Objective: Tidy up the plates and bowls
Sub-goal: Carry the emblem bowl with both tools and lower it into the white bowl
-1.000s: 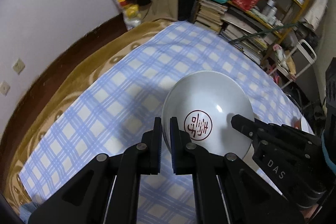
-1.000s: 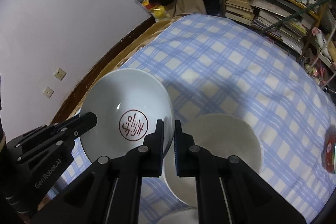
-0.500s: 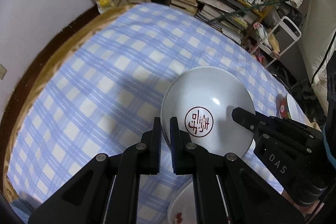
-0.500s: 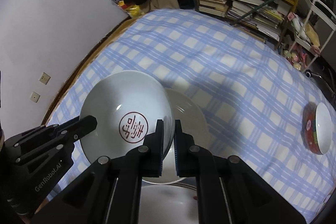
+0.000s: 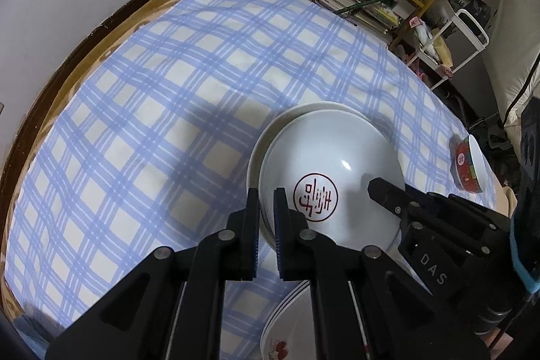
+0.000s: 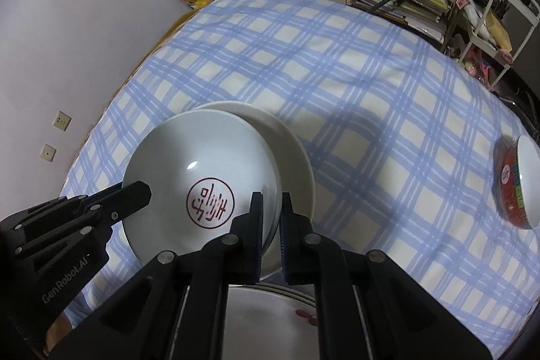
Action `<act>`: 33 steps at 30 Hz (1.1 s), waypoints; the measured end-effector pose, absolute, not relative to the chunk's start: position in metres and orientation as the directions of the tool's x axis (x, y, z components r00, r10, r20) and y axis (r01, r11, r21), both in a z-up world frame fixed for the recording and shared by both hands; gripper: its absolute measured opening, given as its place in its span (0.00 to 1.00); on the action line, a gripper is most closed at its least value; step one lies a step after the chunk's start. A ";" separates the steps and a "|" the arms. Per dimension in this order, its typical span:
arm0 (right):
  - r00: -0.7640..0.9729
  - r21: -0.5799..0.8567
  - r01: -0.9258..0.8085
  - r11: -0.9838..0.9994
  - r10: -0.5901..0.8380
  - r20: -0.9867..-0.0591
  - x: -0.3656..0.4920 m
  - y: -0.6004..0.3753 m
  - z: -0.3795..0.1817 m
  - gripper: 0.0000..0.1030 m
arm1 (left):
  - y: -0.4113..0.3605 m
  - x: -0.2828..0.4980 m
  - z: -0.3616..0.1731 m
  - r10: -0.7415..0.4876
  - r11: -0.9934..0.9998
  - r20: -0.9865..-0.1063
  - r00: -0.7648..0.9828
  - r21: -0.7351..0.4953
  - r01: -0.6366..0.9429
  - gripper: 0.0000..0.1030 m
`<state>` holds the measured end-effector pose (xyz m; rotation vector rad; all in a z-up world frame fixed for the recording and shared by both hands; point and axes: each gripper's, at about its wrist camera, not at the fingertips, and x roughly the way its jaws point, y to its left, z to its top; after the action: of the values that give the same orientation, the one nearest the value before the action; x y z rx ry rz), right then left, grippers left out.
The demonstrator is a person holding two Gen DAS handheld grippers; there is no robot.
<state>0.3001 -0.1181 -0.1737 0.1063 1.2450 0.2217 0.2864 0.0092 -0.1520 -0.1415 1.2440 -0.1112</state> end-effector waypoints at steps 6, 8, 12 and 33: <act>0.314 0.168 -0.111 0.980 0.195 -0.929 0.301 -0.117 -0.176 0.10 | 0.005 0.288 -0.155 -0.146 0.989 -0.937 0.318 -0.148 0.015 0.08; 0.312 0.185 -0.105 0.977 0.210 -0.927 0.302 -0.119 -0.175 0.10 | 0.006 0.288 -0.157 -0.136 0.990 -0.939 0.315 -0.143 0.001 0.08; 0.308 0.180 -0.104 0.978 0.204 -0.929 0.304 -0.118 -0.177 0.10 | 0.006 0.289 -0.159 -0.139 0.989 -0.941 0.309 -0.145 0.005 0.08; 0.259 0.260 -0.092 0.961 0.275 -0.926 0.300 -0.127 -0.188 0.10 | 0.005 0.283 -0.160 -0.132 0.990 -0.944 0.303 -0.139 -0.004 0.07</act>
<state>0.2996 -0.1268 -0.1881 0.1647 1.2869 0.2504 0.2835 0.0050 -0.1598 -0.1232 1.2615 -0.0847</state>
